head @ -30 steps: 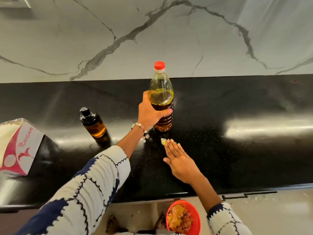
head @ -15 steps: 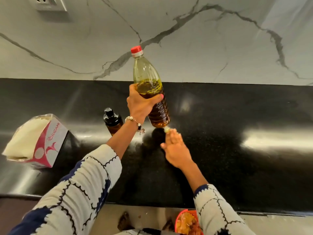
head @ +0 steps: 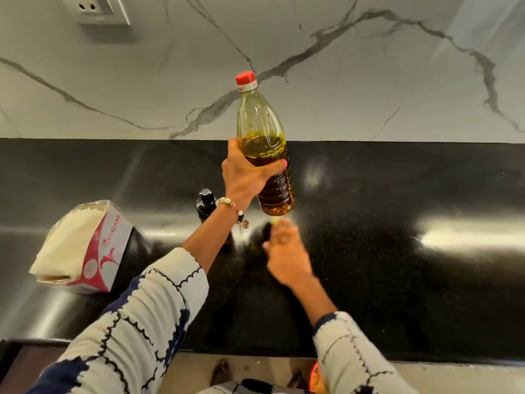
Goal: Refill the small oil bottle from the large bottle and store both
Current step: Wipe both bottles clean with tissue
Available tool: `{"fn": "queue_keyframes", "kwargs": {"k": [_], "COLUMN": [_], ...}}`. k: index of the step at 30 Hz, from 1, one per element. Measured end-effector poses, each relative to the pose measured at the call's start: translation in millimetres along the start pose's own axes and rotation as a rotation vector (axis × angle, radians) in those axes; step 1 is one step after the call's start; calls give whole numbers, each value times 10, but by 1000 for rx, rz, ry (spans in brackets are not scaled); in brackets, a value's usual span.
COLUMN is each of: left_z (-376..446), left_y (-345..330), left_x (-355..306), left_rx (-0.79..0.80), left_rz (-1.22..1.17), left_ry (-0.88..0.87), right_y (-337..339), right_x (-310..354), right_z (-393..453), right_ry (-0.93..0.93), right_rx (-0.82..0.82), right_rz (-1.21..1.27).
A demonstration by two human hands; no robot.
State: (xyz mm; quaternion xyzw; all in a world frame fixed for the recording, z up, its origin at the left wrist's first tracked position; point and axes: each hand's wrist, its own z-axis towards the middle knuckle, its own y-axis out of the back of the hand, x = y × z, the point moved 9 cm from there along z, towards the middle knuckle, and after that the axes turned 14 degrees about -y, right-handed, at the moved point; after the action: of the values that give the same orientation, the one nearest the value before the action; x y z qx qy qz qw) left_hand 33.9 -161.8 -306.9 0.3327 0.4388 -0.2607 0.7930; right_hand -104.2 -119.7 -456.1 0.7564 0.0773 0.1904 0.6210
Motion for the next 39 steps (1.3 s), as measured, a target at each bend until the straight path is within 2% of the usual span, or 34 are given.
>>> {"fn": "queue_keyframes", "kwargs": {"k": [3, 5, 7, 9, 13, 16, 18, 21, 24, 26, 28, 31, 34, 37, 39], "left_z": [-11, -52, -110, -184, -356, -483, -551, -630, -692, -747, -803, -866, -913, -1022, -1129], "left_y": [-57, -113, -181, -268, -453, -562, -621, -676, -734, -763, -774, -797, -797, -589, -411], "left_x": [24, 73, 121, 154, 150, 88, 32, -51, -127, -147, -155, -142, -91, -8, 103], "left_rx": [39, 67, 92, 126, 177, 186, 191, 187, 187, 190, 186, 209, 286, 265, 241], "left_rz": [33, 41, 46, 49, 41, 59, 68, 70, 67, 61, 41, -12, -53, -22, 31], "left_ry": [-15, -8, 0, 7, 2, -30, -54, -85, -121, -133, -141, -125, -106, -81, -31], "right_y": [-247, -246, -116, 36, 309, 250, 169, -40, -223, -221, -84, 99, 258, 262, 229], "right_x": [561, 421, -28, -731, -2066, -2138, -1713, -795, -193, -320, -738, -1720, -2478, -2459, -1981], "right_z": [-334, -387, -351, -244, -277, -416, -507, -585, -709, -745, -766, -682, -666, -667, -702], "right_ry": [231, 314, 286, 128, -368, -751, -790, -543, -112, 147, 238, 26, -290, -625, -698], "right_rx": [106, 102, 29, -15, -212, -292, -286, -277, -160, -59, -38, -29, -158, -252, -235], "right_rz": [-36, -40, -8, 71, 247, 220, 244, 219, 88, 16, 58, 157, 267, 225, 248]}}
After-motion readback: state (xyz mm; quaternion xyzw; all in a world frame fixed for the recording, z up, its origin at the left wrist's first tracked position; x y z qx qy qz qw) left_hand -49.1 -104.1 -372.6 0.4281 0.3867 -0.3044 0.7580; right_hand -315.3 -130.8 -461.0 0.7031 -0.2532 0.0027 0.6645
